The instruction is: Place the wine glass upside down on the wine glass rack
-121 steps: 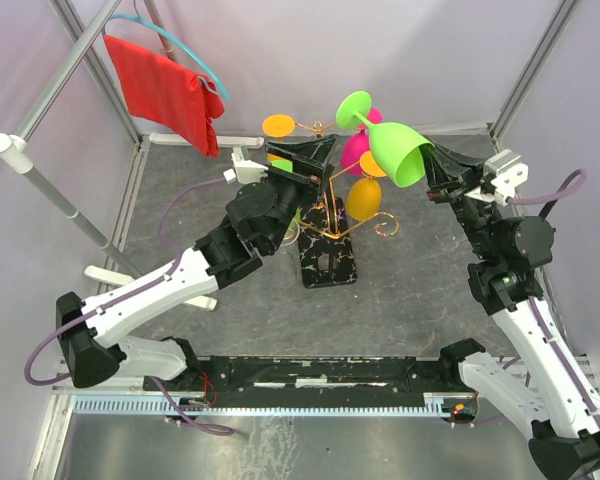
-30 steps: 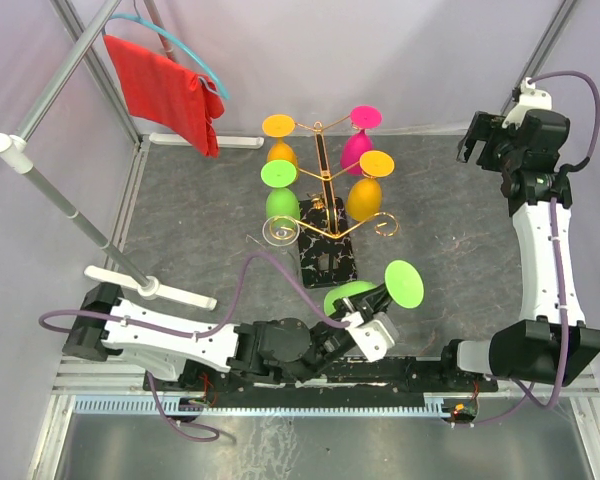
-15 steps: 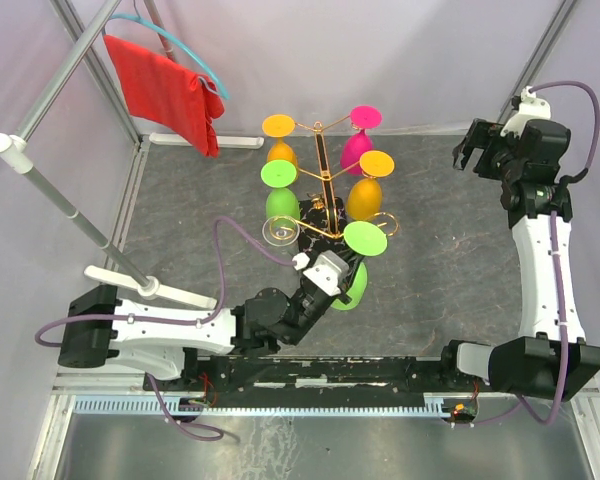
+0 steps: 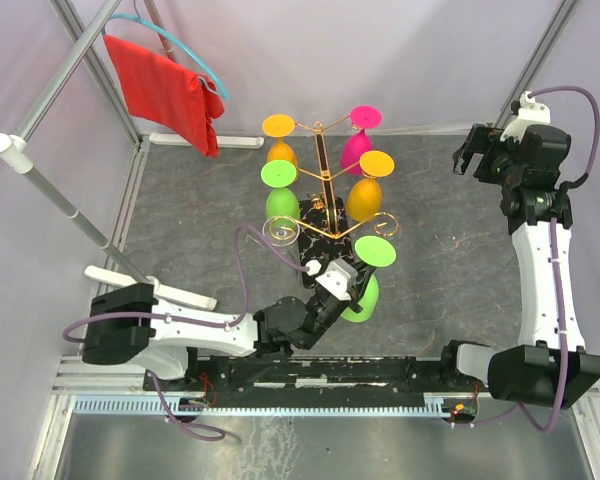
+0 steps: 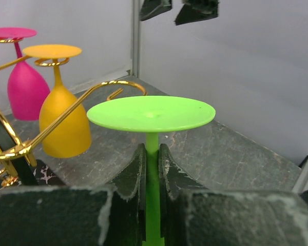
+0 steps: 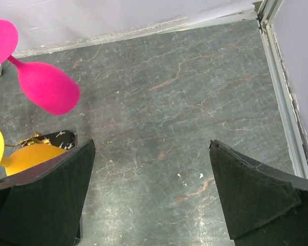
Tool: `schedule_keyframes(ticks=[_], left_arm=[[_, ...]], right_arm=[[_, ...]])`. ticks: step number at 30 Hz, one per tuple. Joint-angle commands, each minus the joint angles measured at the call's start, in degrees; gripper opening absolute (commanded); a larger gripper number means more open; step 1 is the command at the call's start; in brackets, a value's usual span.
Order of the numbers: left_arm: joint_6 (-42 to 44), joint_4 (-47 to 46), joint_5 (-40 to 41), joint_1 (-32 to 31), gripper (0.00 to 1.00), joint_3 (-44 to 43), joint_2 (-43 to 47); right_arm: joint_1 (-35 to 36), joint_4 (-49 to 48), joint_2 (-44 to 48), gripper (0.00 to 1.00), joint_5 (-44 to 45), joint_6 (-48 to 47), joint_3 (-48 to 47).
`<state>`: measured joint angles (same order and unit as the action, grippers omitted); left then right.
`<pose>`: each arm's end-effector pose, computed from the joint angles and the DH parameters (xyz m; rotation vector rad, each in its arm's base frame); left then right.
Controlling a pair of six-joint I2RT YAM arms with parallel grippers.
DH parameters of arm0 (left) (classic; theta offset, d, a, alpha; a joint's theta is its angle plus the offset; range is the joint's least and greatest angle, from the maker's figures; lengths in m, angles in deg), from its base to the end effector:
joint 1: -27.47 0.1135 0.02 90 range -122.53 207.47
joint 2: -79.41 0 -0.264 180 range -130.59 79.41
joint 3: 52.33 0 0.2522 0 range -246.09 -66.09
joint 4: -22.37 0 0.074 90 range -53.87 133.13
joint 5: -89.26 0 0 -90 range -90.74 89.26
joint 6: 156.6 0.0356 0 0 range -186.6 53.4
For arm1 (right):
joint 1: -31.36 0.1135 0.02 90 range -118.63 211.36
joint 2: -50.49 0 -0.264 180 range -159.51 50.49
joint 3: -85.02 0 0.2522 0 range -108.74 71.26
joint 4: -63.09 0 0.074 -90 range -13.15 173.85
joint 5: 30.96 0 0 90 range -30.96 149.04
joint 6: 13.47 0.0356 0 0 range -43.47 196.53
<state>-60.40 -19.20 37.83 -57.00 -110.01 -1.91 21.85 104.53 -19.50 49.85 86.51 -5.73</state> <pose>0.0518 -0.3045 0.3047 0.4589 1.2853 -0.7332 0.2649 -0.0386 0.4124 0.2207 1.9175 0.1604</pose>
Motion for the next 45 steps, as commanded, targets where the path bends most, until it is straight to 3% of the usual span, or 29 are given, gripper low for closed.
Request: schedule_keyframes(ticks=[1, 19, 32, 45], left_arm=[[-1.3, -12.4, 6.4, -0.2, 0.03, 0.3, -3.4], [13.3, -34.9, 13.8, -0.7, 0.03, -3.6, -15.3], [18.5, -36.6, 15.1, -1.1, 0.03, -7.0, -18.8], [12.8, -32.4, 15.6, 4.0, 0.03, -9.0, -19.6]], right_arm=[[-0.3, -2.1, 3.7, 1.00, 0.2, -0.9, 1.6], [-0.3, -1.6, 6.2, 1.00, -0.1, -2.9, 3.7], [-0.3, -1.9, 6.4, 1.00, -0.5, -3.0, 4.4], [-0.3, -1.8, 6.6, 1.00, -1.0, -3.2, 4.6]])
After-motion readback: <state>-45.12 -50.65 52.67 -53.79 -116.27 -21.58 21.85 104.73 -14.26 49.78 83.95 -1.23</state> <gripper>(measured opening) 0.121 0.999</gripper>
